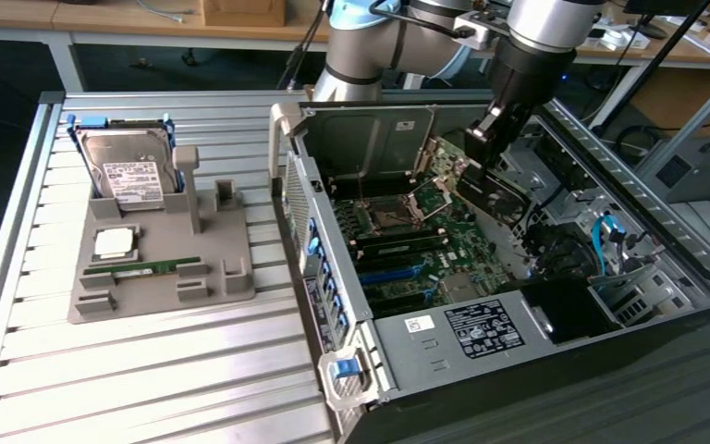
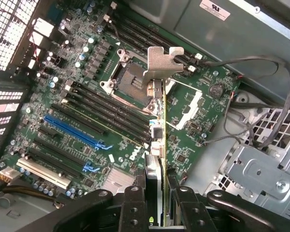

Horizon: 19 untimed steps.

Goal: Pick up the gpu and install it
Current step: 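Insert the gpu into the slot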

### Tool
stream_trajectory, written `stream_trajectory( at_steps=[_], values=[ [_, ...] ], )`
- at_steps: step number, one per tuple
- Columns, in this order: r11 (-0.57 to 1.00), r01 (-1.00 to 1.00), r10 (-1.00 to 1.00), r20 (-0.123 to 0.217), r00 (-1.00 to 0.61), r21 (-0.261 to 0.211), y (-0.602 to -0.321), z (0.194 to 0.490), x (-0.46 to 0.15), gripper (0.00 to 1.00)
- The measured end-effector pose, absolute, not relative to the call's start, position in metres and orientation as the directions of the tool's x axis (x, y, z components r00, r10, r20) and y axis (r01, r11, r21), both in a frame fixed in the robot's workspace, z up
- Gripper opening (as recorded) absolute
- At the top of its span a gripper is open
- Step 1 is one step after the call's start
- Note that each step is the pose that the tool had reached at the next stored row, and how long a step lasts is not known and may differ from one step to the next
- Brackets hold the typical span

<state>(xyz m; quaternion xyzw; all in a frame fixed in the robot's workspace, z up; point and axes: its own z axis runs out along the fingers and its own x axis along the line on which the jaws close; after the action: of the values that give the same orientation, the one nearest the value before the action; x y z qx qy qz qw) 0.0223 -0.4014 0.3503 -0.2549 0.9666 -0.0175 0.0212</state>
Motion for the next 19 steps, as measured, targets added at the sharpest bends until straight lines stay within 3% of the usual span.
stream_trajectory(
  at_steps=[19],
  values=[
    [0.825, -0.564, -0.565, -0.032, -0.824, -0.045, -0.4013, 0.3497, 0.0223, 0.27]
  ],
)
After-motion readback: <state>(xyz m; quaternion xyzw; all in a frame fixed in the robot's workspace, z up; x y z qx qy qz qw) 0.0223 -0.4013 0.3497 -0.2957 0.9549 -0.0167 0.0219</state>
